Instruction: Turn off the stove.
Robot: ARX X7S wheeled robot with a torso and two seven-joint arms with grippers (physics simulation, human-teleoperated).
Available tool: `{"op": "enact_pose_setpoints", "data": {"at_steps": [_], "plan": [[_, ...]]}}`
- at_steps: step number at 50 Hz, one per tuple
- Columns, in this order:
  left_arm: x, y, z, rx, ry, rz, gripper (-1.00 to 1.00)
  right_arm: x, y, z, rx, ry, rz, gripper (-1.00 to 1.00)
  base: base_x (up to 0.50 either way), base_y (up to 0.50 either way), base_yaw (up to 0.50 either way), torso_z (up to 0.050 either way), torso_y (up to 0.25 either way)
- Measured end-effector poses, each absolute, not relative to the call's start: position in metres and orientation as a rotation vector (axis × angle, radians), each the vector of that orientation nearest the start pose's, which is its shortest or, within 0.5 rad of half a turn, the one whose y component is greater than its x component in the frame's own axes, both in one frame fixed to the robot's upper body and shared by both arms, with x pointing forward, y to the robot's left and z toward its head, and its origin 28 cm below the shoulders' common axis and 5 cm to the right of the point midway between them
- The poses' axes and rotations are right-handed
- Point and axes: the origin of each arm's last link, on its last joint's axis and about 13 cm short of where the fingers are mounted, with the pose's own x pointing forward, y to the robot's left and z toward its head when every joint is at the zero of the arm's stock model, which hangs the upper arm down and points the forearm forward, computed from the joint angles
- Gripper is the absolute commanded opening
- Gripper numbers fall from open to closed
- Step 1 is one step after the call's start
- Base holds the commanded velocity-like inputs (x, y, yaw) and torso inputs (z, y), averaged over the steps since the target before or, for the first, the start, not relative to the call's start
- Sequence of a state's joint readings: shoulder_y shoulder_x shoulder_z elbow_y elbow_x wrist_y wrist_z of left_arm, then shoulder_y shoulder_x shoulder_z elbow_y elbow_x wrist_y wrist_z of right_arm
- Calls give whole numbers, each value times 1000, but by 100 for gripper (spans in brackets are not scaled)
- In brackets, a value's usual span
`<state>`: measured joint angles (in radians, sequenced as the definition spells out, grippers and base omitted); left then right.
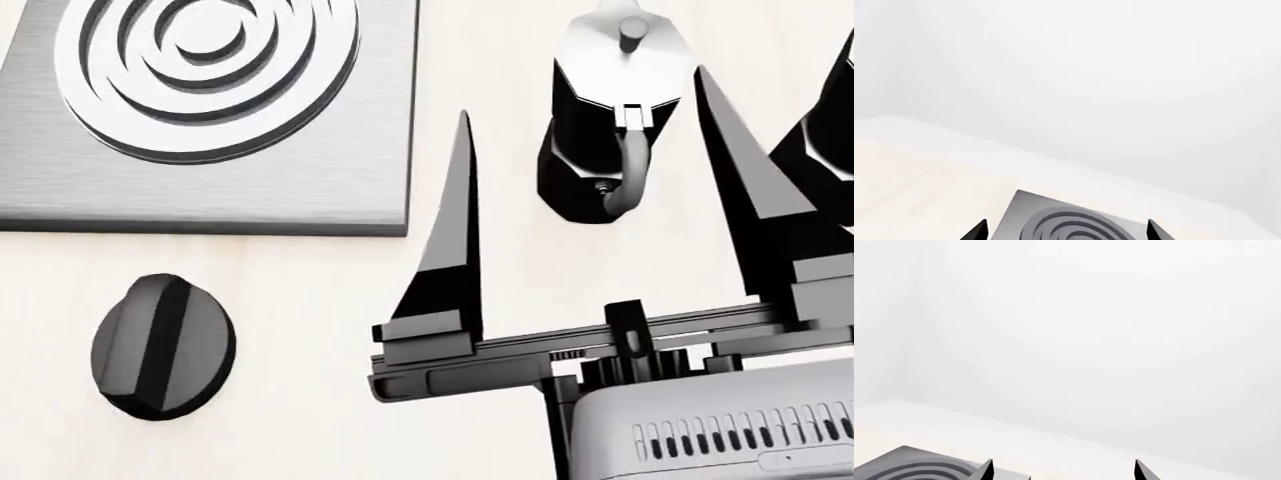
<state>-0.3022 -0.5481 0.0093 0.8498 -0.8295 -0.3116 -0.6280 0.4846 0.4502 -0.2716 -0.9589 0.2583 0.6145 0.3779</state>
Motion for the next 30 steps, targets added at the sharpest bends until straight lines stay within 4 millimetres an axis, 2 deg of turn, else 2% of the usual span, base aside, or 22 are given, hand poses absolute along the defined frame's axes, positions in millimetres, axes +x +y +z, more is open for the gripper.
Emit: {"op": "enact_pose_setpoints", "data": {"at_steps": [30], "plan": [[199, 227, 248, -302, -633, 3, 100, 206, -94, 253, -207, -762, 110, 100, 0, 0, 0, 0, 0]]}}
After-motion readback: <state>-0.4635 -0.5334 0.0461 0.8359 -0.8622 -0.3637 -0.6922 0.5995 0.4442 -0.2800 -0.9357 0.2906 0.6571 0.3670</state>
